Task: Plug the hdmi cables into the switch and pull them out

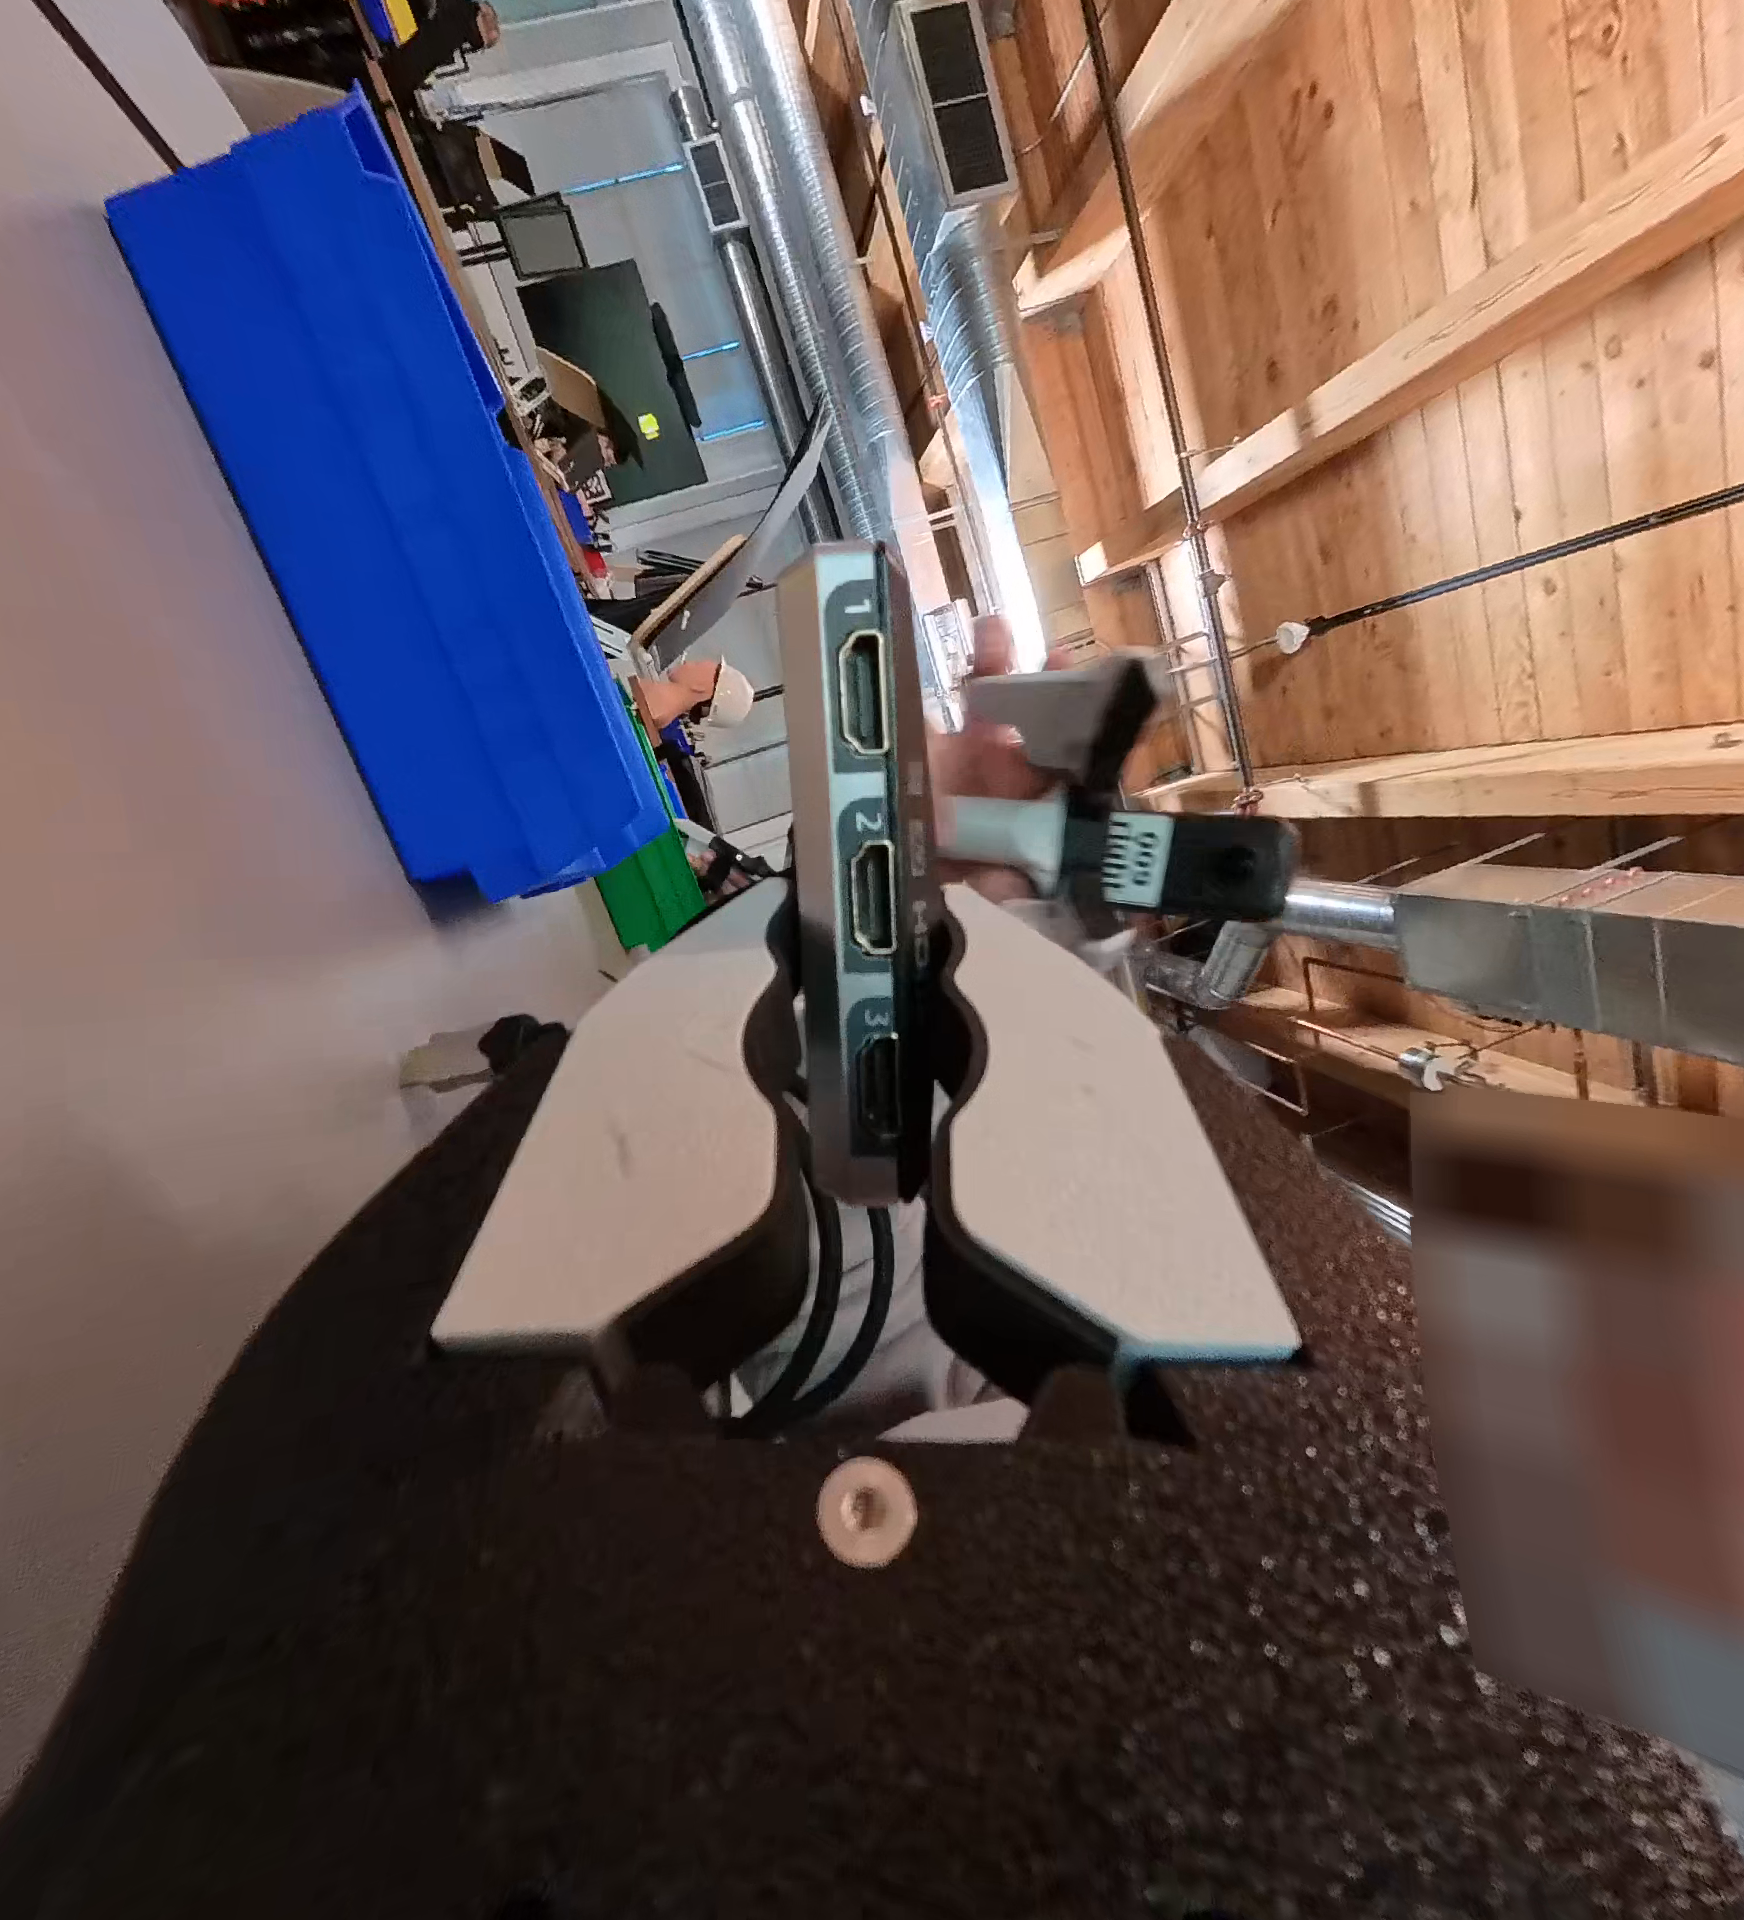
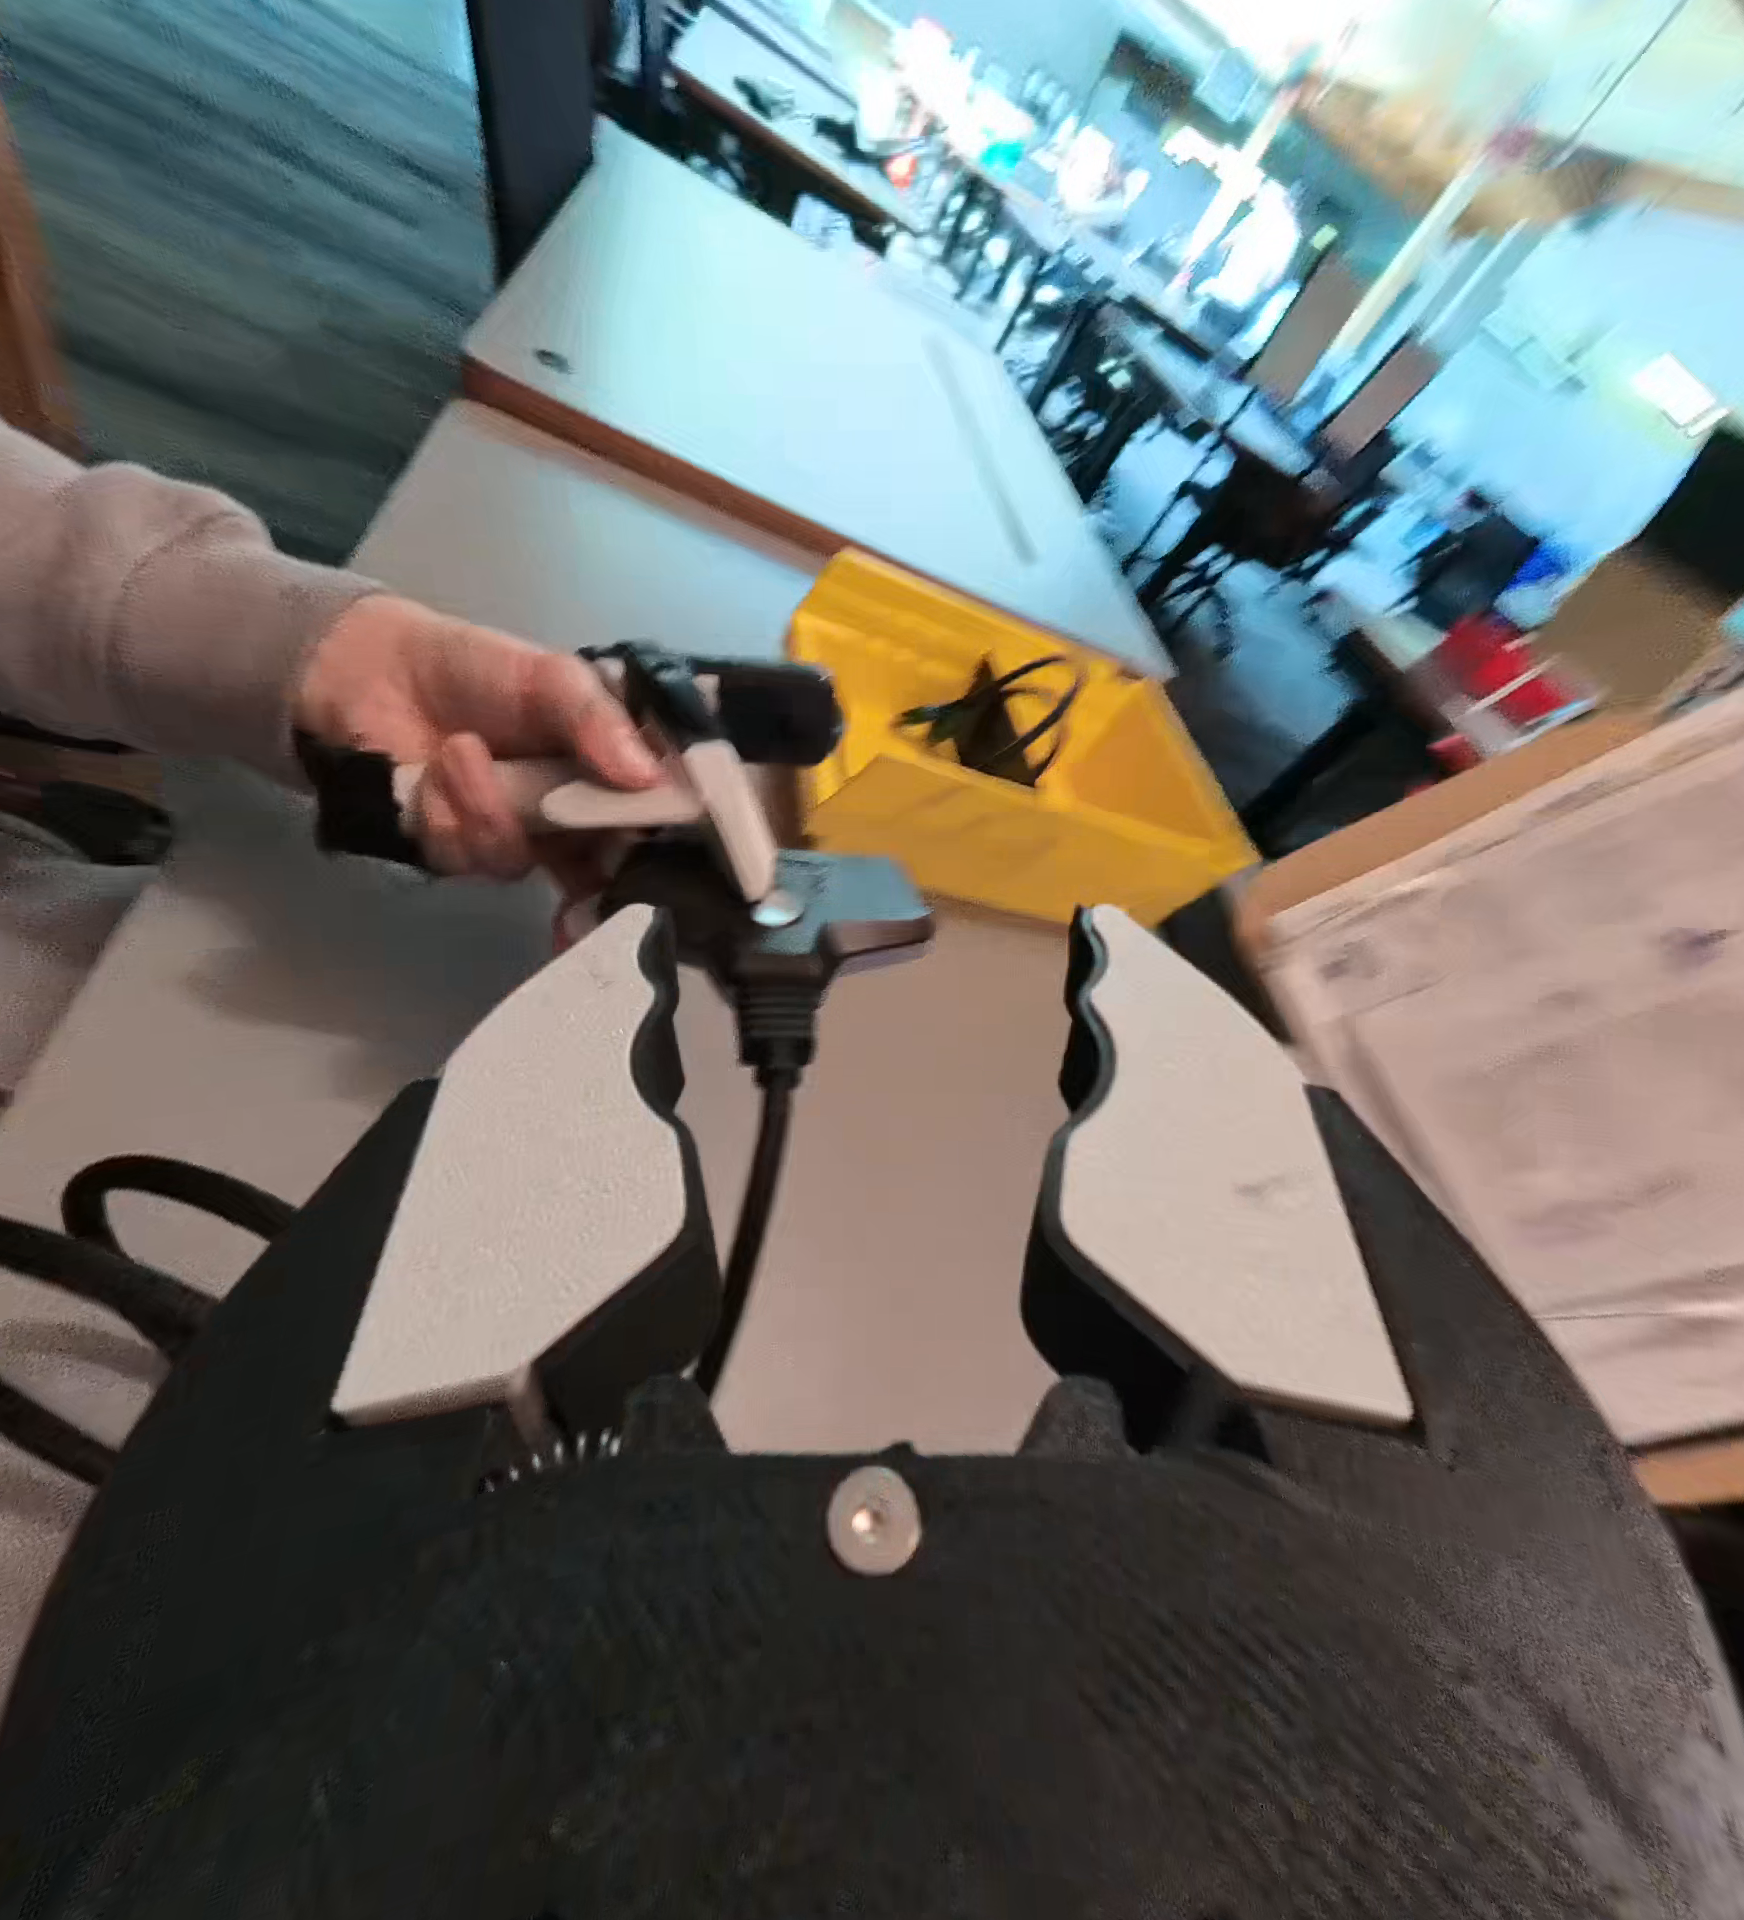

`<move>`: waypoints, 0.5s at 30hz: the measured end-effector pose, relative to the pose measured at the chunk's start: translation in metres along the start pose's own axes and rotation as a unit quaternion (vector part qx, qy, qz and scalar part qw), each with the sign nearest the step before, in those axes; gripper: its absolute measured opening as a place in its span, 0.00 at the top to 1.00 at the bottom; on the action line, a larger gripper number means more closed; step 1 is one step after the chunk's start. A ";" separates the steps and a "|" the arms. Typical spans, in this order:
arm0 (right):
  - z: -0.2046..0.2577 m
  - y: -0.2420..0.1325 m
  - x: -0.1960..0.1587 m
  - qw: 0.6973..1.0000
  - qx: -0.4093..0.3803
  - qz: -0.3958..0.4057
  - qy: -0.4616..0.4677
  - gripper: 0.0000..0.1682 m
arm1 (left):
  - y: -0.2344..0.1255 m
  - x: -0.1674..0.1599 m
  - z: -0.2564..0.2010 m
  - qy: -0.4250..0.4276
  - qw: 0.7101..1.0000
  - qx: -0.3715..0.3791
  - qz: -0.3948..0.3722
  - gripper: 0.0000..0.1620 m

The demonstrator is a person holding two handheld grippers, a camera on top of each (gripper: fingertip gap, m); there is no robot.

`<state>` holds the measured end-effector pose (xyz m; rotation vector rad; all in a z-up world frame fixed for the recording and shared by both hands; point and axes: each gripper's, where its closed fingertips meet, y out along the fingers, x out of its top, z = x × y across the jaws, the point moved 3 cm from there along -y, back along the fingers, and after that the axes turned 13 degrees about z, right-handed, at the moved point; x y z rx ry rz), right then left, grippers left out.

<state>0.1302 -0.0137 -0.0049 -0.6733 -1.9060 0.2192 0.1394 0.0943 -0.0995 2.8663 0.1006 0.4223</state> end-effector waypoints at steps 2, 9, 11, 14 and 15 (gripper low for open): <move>0.017 0.024 -0.026 0.999 0.031 -0.008 0.010 0.63 | 0.006 0.000 -0.002 -0.005 1.000 -0.013 -0.001 0.87; 0.023 0.046 -0.051 0.995 -0.041 -0.078 0.049 0.84 | 0.008 0.000 0.003 -0.022 0.999 -0.021 0.015 0.87; 0.029 0.047 -0.055 0.993 -0.009 -0.100 0.061 0.87 | 0.010 -0.003 0.004 -0.024 0.999 -0.022 0.028 0.87; 0.031 0.046 -0.060 0.990 -0.002 -0.116 0.081 0.87 | 0.013 -0.004 0.008 -0.028 0.998 -0.017 0.044 0.87; 0.032 0.046 -0.062 0.989 -0.003 -0.120 0.088 0.87 | 0.015 -0.004 0.009 -0.030 0.998 -0.015 0.048 0.87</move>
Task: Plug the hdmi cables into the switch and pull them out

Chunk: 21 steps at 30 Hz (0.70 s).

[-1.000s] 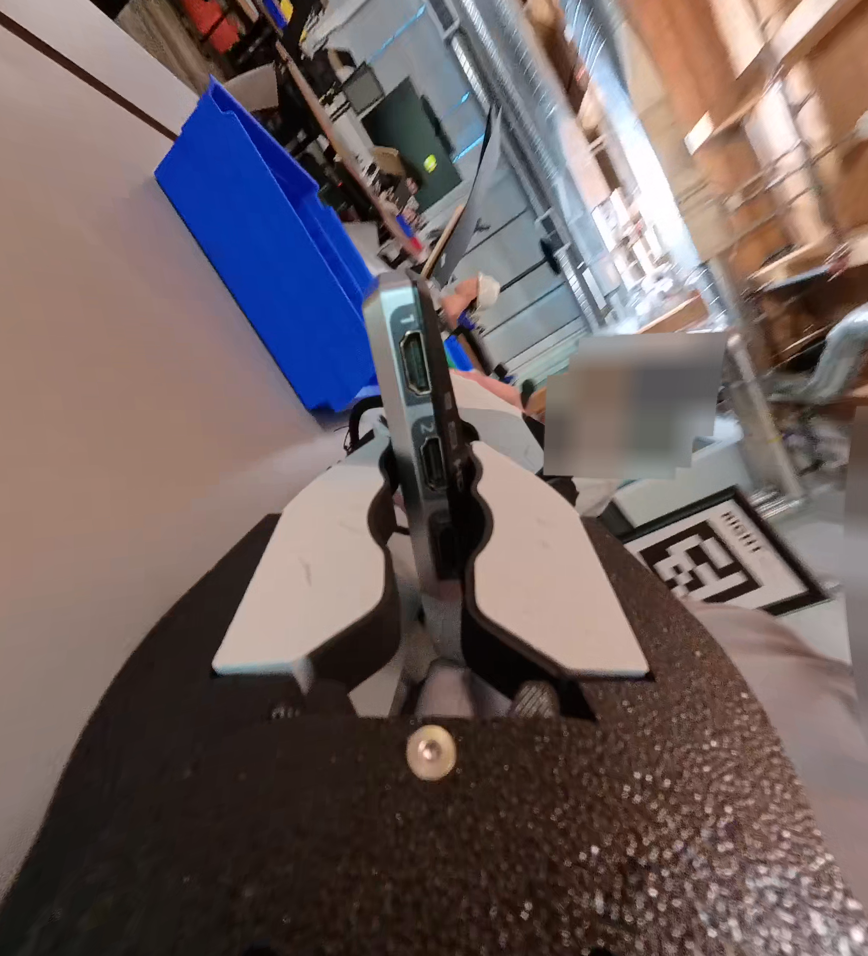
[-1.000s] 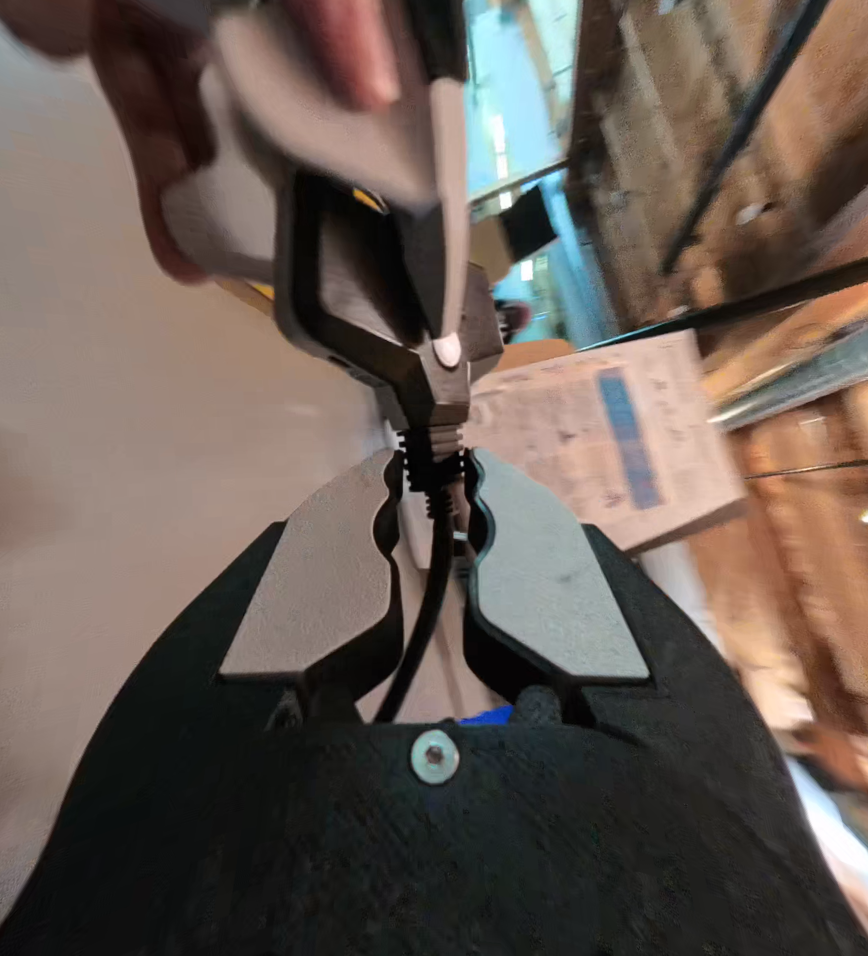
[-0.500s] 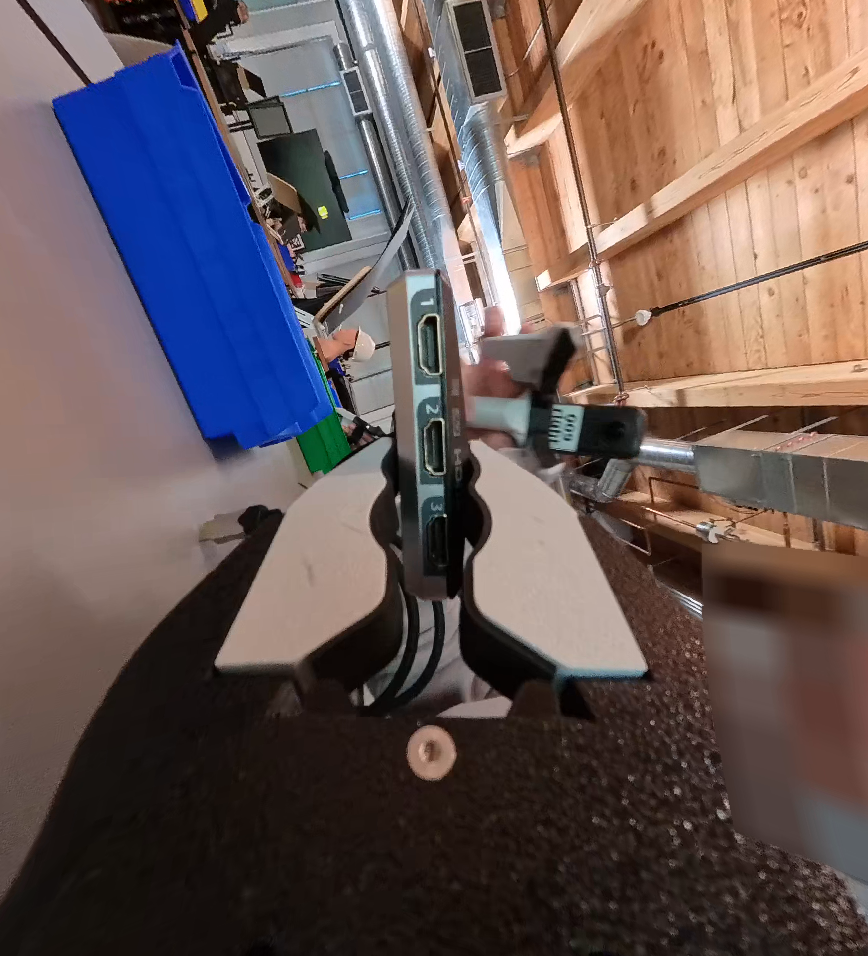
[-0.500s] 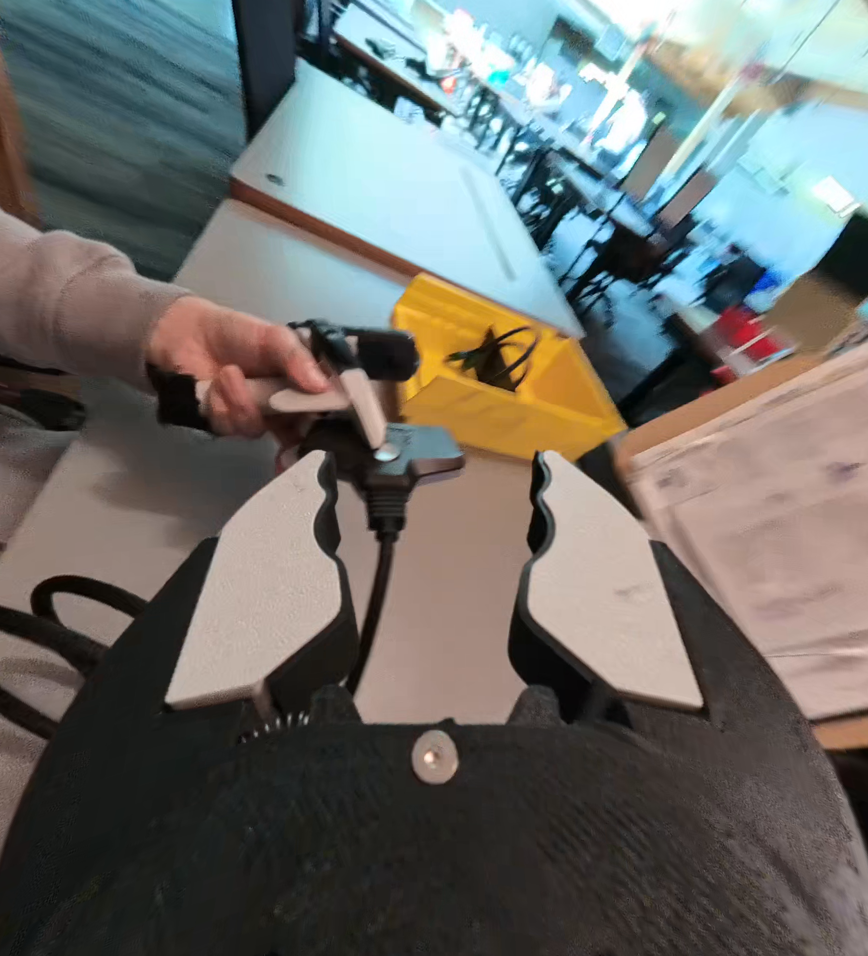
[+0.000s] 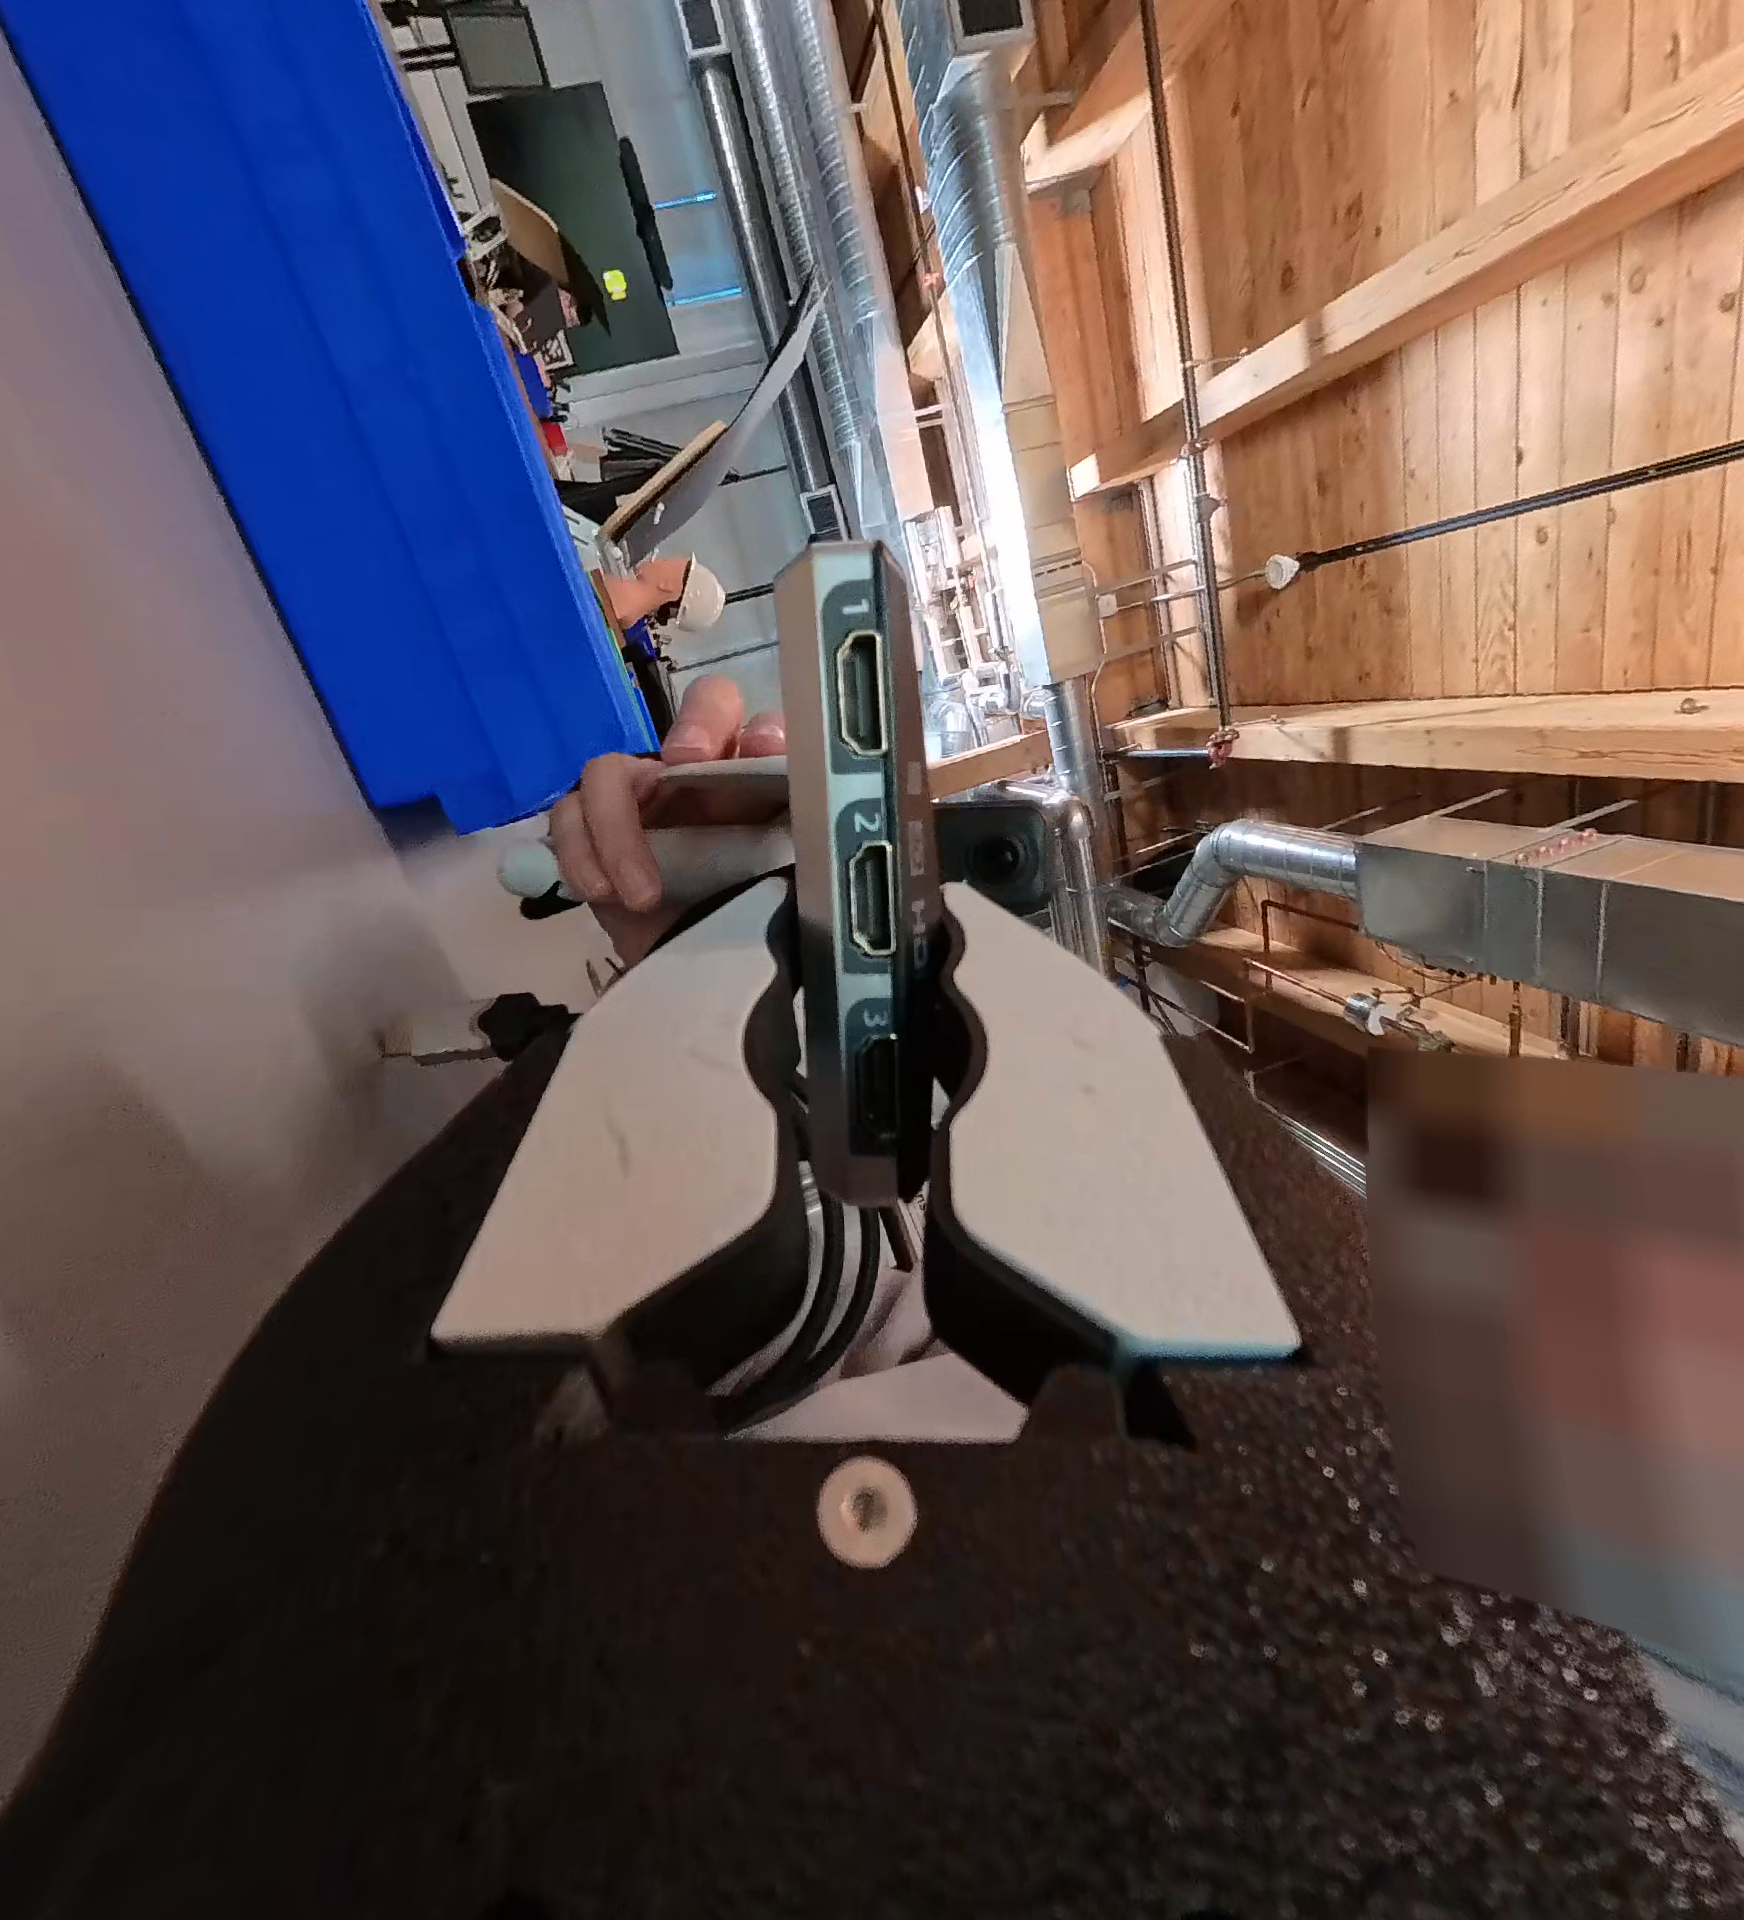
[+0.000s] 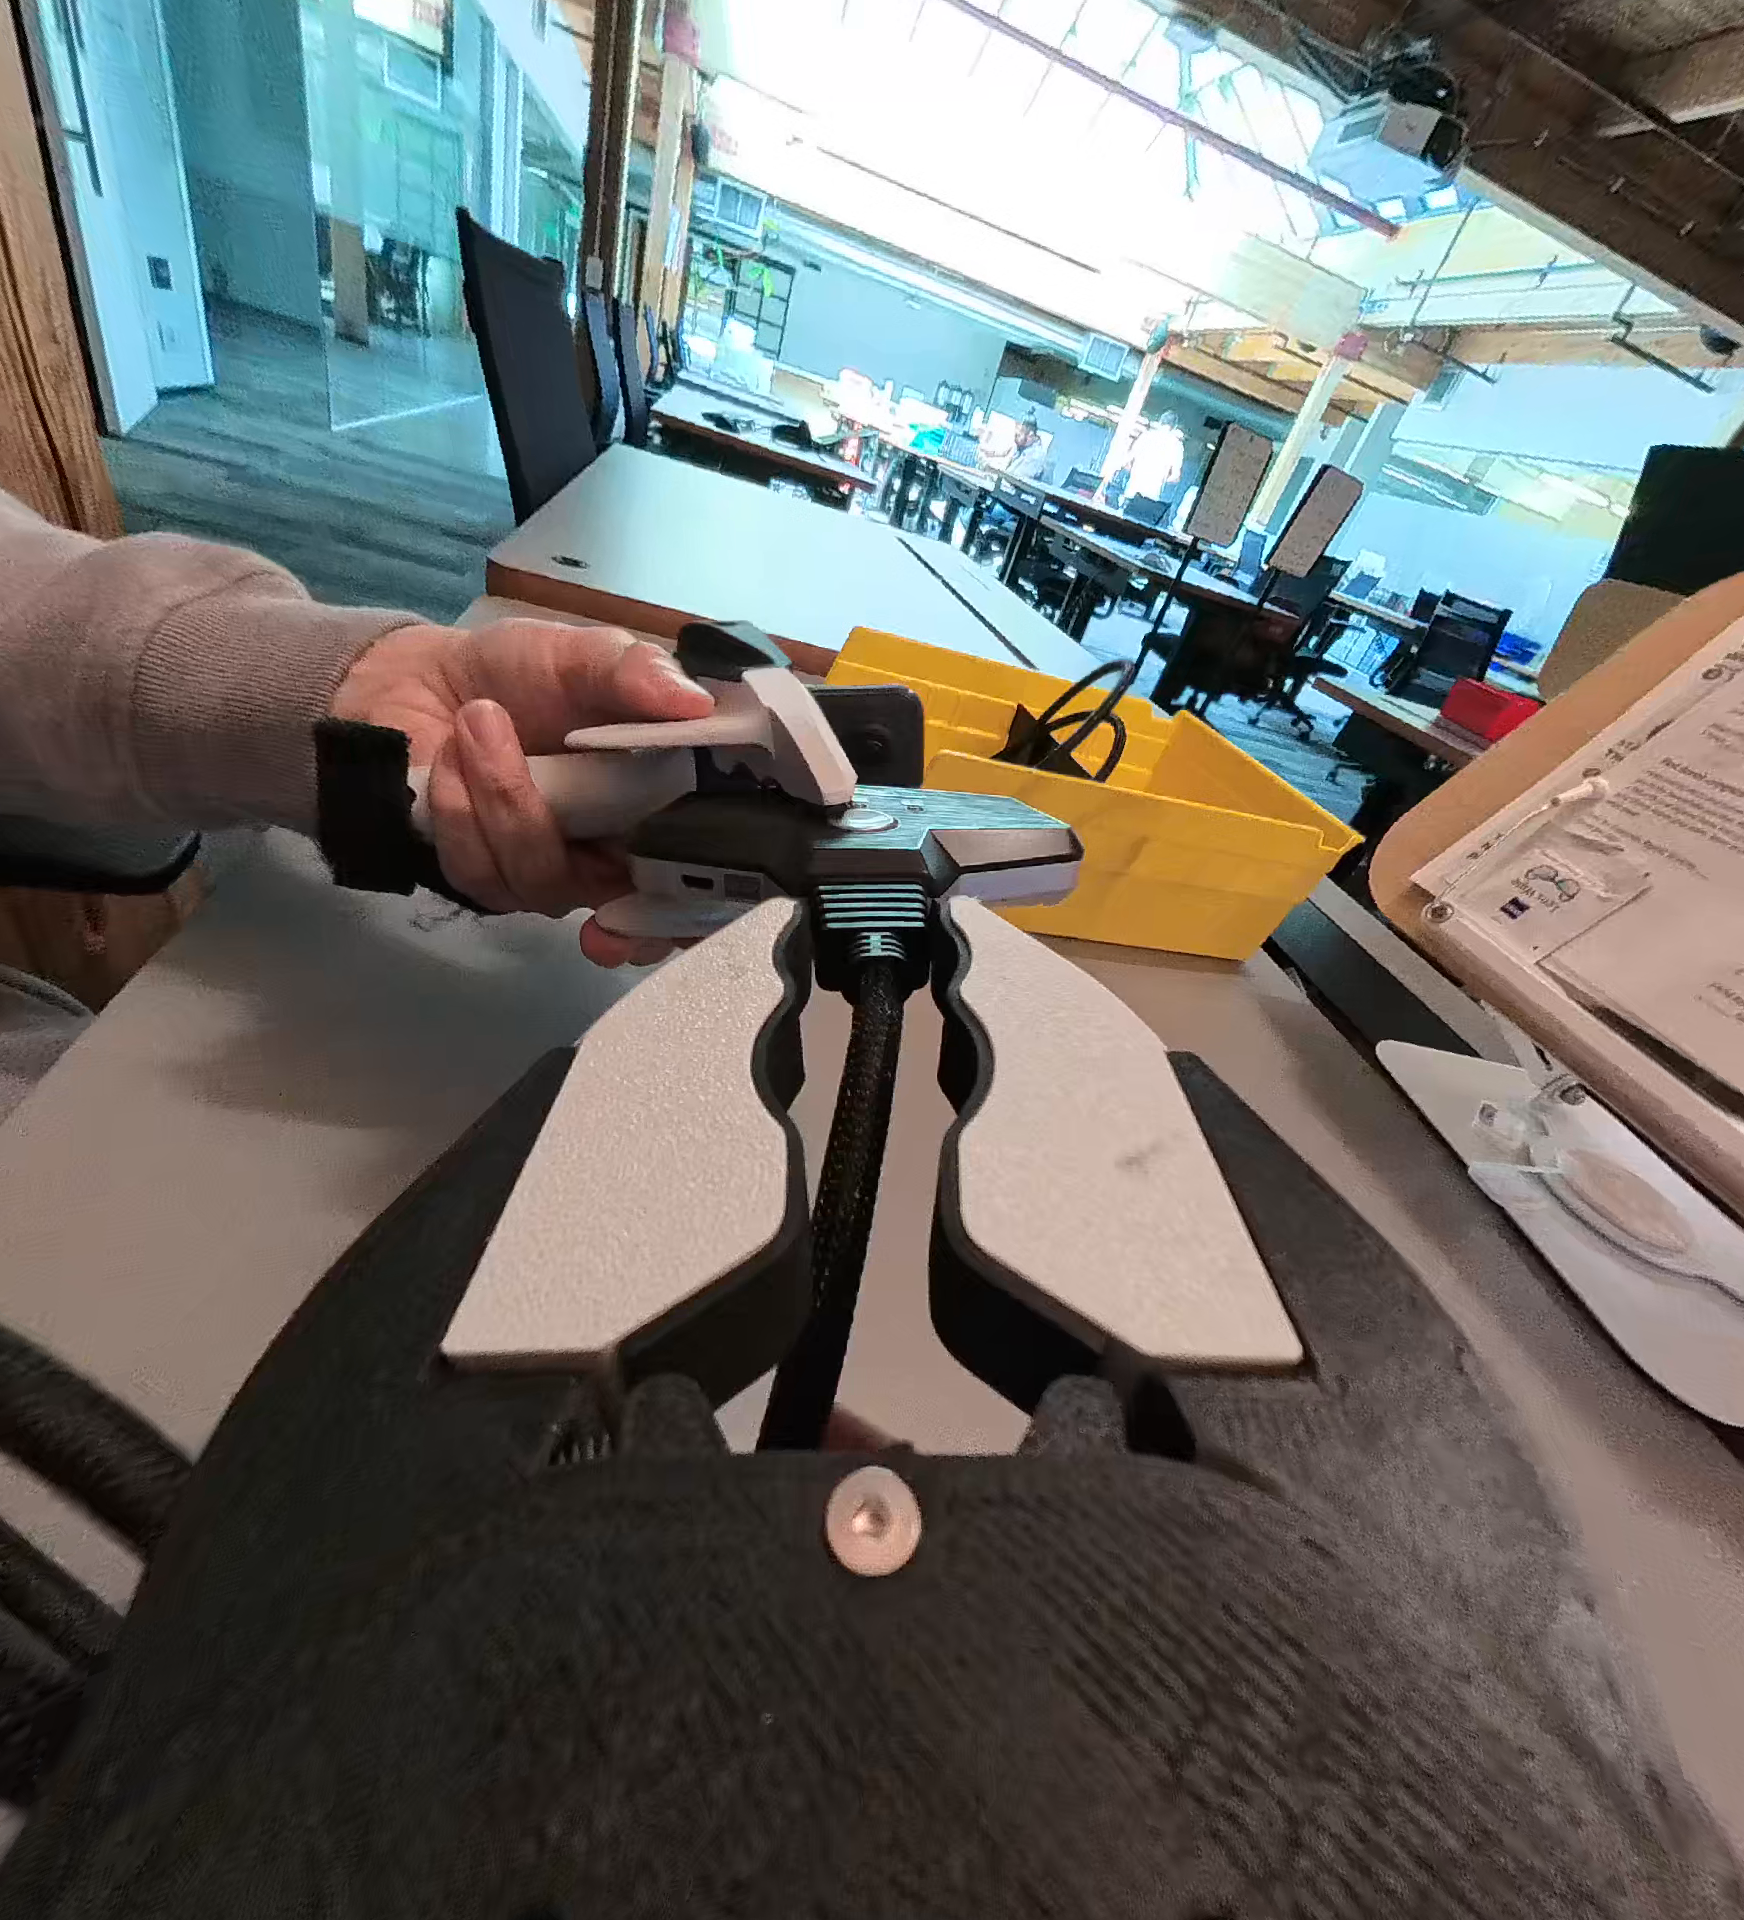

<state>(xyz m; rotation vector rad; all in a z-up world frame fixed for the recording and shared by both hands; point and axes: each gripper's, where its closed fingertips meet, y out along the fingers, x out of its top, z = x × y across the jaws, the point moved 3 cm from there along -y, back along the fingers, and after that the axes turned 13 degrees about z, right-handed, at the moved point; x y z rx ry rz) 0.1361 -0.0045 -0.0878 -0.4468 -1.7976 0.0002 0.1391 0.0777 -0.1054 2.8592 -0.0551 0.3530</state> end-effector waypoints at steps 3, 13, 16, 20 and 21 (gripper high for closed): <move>0.001 -0.001 -0.008 1.000 0.005 -0.004 0.022 0.87 | 0.005 0.000 0.005 -0.008 1.000 0.016 0.009 0.87; 0.001 -0.002 -0.021 0.999 -0.021 0.010 0.044 0.87 | 0.013 0.003 0.006 -0.015 0.999 0.050 0.004 0.87; 0.001 -0.007 -0.013 0.999 -0.036 -0.015 0.027 0.87 | 0.018 0.004 -0.002 -0.001 0.999 0.047 0.006 0.87; -0.001 -0.009 -0.012 0.998 -0.037 -0.033 0.034 0.87 | 0.020 0.006 0.000 -0.007 0.999 0.041 0.003 0.87; -0.001 -0.009 -0.013 0.998 -0.040 -0.031 0.030 0.87 | 0.020 0.006 0.002 -0.010 0.999 0.040 0.002 0.87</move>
